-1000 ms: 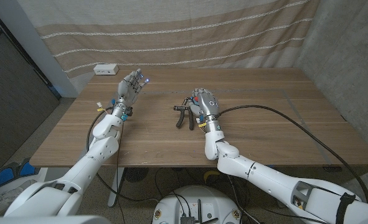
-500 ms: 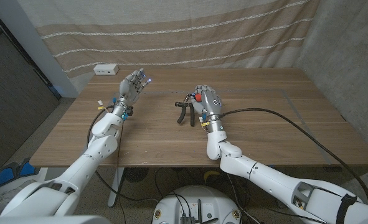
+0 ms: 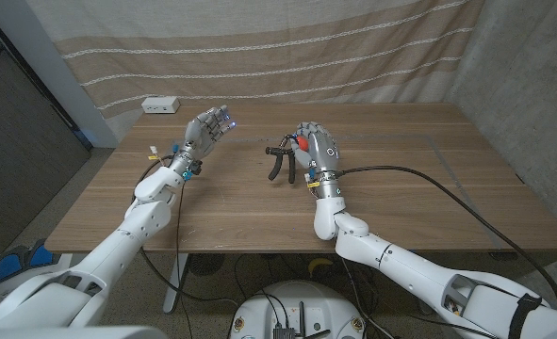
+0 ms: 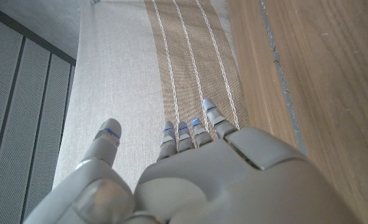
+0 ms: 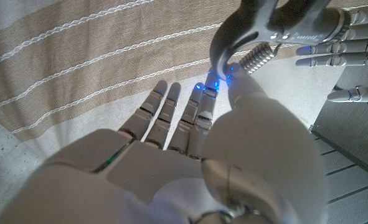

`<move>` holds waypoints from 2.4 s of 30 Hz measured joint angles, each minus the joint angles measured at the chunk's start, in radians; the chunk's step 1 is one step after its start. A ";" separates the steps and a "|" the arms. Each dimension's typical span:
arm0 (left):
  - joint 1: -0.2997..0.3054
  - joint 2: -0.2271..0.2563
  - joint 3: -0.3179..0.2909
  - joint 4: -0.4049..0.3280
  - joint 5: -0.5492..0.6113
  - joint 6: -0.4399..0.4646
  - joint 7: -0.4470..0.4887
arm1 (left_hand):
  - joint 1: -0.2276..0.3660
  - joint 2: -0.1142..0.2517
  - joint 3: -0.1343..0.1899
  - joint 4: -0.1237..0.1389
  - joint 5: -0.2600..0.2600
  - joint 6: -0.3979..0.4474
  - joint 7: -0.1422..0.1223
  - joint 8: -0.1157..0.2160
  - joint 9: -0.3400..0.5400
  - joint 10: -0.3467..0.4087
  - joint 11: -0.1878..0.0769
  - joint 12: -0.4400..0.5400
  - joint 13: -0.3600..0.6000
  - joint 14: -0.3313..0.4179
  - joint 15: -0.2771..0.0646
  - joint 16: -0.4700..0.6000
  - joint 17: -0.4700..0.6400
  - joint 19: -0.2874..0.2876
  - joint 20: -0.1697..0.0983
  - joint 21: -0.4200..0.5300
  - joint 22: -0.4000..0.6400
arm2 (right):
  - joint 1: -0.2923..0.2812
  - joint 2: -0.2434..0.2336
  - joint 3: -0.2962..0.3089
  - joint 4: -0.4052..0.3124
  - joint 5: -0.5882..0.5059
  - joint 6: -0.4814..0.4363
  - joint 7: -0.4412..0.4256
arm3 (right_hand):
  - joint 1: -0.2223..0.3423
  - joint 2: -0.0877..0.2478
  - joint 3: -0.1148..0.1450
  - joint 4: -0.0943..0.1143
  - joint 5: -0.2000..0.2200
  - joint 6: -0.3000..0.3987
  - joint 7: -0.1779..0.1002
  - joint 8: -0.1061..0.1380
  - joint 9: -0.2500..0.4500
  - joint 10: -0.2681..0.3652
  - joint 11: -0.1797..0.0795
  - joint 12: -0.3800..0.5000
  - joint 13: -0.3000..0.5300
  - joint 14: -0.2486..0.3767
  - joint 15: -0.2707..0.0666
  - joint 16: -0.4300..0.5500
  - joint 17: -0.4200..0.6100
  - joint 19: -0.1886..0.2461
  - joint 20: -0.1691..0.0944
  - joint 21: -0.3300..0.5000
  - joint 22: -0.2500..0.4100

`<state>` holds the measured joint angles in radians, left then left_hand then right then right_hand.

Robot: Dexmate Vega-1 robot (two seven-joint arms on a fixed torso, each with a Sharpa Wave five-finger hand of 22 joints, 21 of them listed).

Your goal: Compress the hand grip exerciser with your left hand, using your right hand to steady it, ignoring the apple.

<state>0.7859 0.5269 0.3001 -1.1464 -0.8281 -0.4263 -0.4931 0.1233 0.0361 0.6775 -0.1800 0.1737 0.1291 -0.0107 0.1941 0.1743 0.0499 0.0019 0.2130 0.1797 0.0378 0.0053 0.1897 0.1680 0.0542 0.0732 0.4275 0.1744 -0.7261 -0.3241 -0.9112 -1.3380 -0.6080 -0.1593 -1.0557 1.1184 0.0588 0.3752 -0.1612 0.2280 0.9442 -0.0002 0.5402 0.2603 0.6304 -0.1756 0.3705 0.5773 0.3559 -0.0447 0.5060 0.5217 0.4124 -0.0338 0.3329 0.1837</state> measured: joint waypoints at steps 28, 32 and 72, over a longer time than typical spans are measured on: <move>-0.093 0.089 0.077 -0.006 0.031 0.128 -0.130 | 0.058 -0.043 0.000 -0.008 0.000 0.004 -0.004 0.006 0.000 -0.008 0.000 -0.014 0.000 -0.009 0.009 -0.008 0.002 -0.009 0.009 -0.032 0.000 | -0.007 -0.002 0.041 -0.023 0.013 0.136 -0.034 | -0.007 0.007 0.000 0.000 -0.016 -0.007 0.000 0.011 0.000 -0.005 -0.005 -0.005 0.009 -0.004 0.004 -0.007 0.005 -0.009 -0.002 0.000 0.000; -0.114 0.094 0.089 0.007 0.040 0.170 -0.199 | 0.068 -0.052 -0.004 -0.012 0.000 0.012 -0.012 0.006 0.000 -0.010 0.002 -0.014 0.000 -0.012 0.012 -0.009 0.002 -0.009 0.009 -0.032 0.000 | -0.008 -0.001 0.057 -0.030 0.017 0.154 -0.035 | -0.007 0.007 0.000 0.000 -0.022 -0.007 0.000 0.017 0.000 -0.005 -0.005 -0.005 0.009 -0.004 0.004 -0.015 0.008 -0.009 -0.002 0.000 0.000; -0.352 0.098 0.232 0.189 0.120 0.331 -0.581 | 0.145 -0.144 -0.035 -0.004 0.008 0.017 -0.019 0.014 0.005 -0.054 0.011 -0.024 0.005 -0.065 0.046 -0.013 0.002 -0.015 0.014 -0.074 0.000 | -0.039 0.014 0.137 -0.083 0.088 0.340 0.003 | -0.008 0.008 -0.001 -0.002 -0.028 -0.007 0.000 0.027 0.000 -0.005 -0.005 -0.004 0.019 -0.004 0.004 -0.022 0.009 -0.016 0.005 0.000 0.000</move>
<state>0.4339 0.6246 0.5317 -0.9579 -0.7080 -0.0955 -1.0740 0.2688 -0.1081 0.6425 -0.1836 0.1817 0.1461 -0.0292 0.2080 0.1794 -0.0042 0.0126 0.1885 0.1843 -0.0270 0.0517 0.1771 0.1700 0.0396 0.0876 0.3537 0.1743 -0.7653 -0.3105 -0.7738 -1.4210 -0.5200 0.1808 -1.0526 1.1105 0.0667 0.3738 -0.1627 0.2000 0.9370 -0.0004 0.5672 0.2604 0.6254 -0.1806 0.3666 0.5964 0.3520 -0.0409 0.4837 0.5308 0.3961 -0.0285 0.3329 0.1837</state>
